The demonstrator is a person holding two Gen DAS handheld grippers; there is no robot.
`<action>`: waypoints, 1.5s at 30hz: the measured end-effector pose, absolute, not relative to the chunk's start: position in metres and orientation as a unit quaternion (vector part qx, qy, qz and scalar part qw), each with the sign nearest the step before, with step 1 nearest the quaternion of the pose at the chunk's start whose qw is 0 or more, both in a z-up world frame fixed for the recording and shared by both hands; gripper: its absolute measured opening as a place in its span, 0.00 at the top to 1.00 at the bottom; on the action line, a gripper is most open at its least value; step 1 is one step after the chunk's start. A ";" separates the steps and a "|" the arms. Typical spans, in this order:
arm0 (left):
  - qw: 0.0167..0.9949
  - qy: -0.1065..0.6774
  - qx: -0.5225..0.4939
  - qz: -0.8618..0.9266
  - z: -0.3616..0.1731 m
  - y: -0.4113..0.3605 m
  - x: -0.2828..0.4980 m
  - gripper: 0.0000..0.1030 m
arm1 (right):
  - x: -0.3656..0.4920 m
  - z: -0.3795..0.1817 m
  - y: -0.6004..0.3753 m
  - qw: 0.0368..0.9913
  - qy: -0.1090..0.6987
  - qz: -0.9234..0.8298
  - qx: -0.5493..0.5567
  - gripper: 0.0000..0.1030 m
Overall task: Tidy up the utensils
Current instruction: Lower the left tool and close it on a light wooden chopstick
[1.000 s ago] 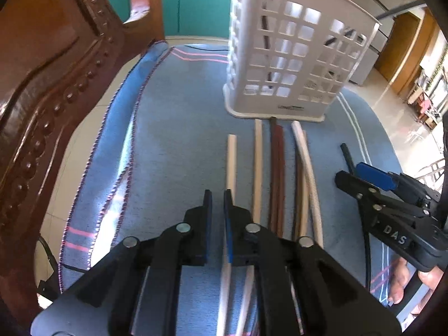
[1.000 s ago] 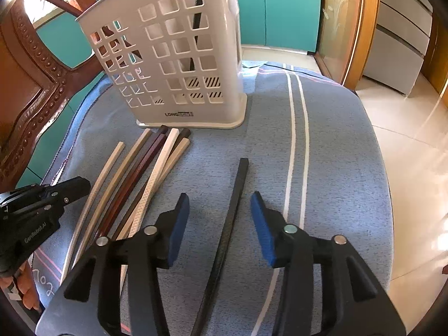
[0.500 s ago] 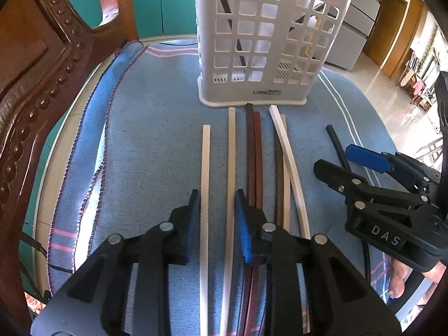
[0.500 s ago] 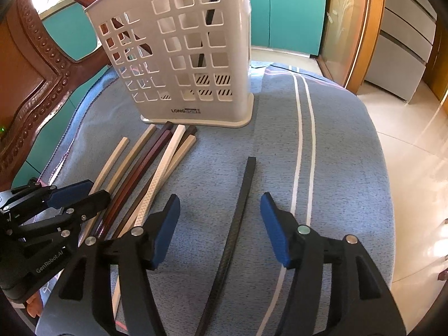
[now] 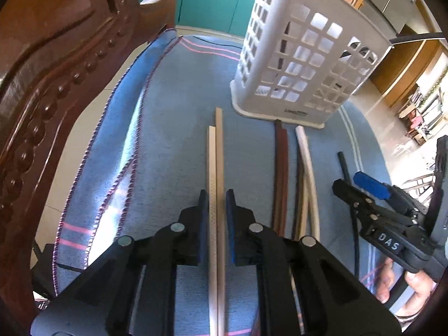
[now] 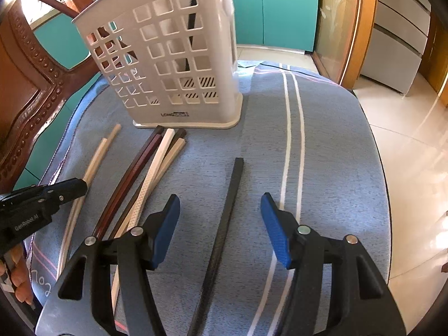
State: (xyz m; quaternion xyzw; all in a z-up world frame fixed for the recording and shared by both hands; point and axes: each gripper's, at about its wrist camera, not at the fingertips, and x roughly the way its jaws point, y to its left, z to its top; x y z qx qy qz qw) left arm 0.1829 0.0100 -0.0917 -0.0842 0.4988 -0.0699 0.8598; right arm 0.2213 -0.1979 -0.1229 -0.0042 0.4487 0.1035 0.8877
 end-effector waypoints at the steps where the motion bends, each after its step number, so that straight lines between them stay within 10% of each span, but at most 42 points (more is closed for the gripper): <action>1: 0.861 0.498 -0.082 -0.071 -0.091 0.009 0.183 0.87 | 0.221 -0.123 -0.198 0.888 0.449 0.103 -0.004 0.43; 45: 0.867 0.488 -0.065 -0.071 -0.091 -0.010 0.186 0.75 | 0.220 -0.121 -0.205 0.887 0.451 0.099 -0.008 0.38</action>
